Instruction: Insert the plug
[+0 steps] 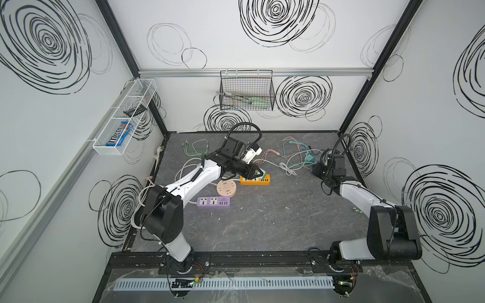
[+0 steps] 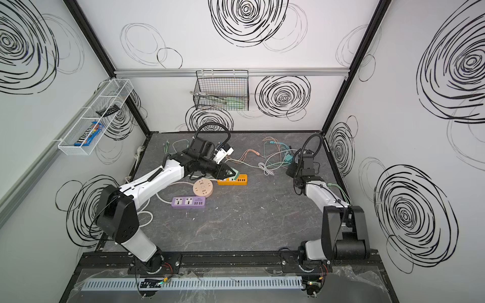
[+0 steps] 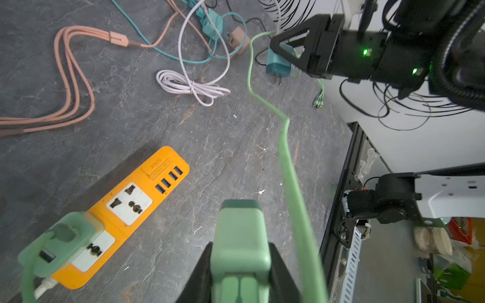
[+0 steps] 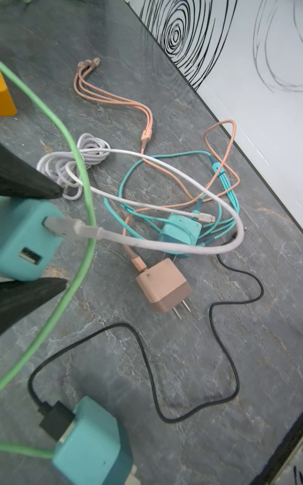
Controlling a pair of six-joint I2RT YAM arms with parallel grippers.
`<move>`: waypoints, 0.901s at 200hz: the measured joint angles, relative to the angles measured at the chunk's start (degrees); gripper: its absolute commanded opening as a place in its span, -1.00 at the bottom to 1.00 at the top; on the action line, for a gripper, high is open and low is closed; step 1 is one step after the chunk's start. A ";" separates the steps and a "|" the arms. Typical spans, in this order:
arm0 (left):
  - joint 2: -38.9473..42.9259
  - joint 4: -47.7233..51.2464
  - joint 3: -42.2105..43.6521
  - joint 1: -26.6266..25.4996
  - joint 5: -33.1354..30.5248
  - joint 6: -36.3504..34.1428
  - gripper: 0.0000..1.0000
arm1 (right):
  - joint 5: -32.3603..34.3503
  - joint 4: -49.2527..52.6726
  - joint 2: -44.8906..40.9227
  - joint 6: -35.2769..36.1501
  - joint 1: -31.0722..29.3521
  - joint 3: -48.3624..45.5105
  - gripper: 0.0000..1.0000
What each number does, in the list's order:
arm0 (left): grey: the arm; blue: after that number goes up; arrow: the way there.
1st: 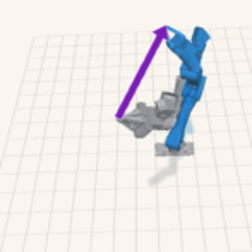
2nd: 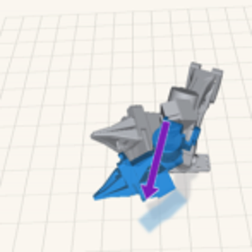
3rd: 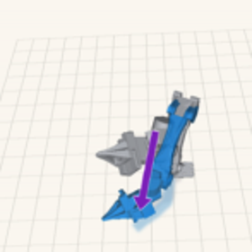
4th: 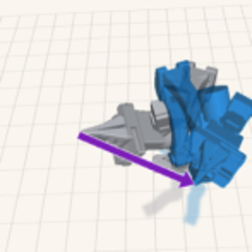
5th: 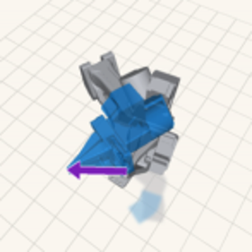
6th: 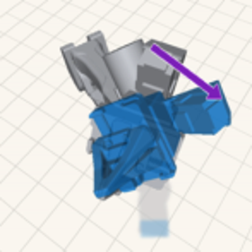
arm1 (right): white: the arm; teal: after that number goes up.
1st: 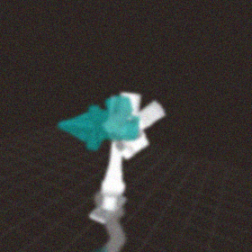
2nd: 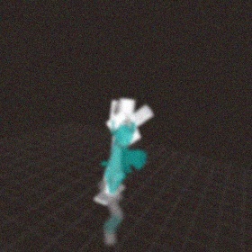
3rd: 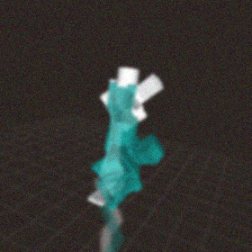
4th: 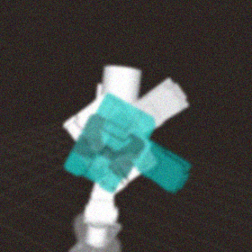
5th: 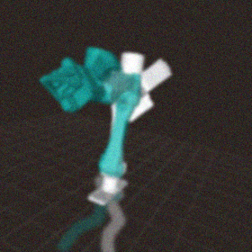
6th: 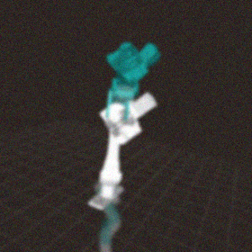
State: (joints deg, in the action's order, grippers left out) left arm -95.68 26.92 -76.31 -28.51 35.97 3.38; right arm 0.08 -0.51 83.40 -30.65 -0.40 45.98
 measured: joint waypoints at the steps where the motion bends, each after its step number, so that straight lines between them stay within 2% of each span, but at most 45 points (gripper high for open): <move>1: 0.00 0.02 0.00 0.00 -0.07 0.00 -1.00 | -0.13 0.15 0.15 0.02 0.07 0.17 -0.29; 55: 0.00 -2.43 0.26 0.39 -6.67 4.20 -1.00 | -8.74 4.94 1.53 3.10 1.11 2.71 -0.29; 92: -1.57 -5.92 -0.44 -0.39 -12.15 8.31 -1.00 | -15.47 9.81 -2.25 4.74 1.11 -1.07 -0.29; 130: -3.78 -5.95 -0.52 -1.68 -16.28 9.29 -1.00 | -22.45 10.69 -6.05 4.87 2.05 0.44 -0.22; 156: -3.61 -5.84 0.11 -1.77 -16.09 8.13 -1.00 | -22.49 5.51 -6.21 2.01 3.72 1.49 -0.21; 180: -2.51 -5.77 2.05 -1.77 -13.53 6.49 -1.00 | -18.95 0.31 -3.23 -1.66 5.14 1.62 -0.20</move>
State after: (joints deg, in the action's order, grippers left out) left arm -98.19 21.15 -74.26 -30.28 22.44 9.87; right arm -18.87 -0.21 80.16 -32.32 4.73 47.59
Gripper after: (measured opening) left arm 0.291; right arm 0.458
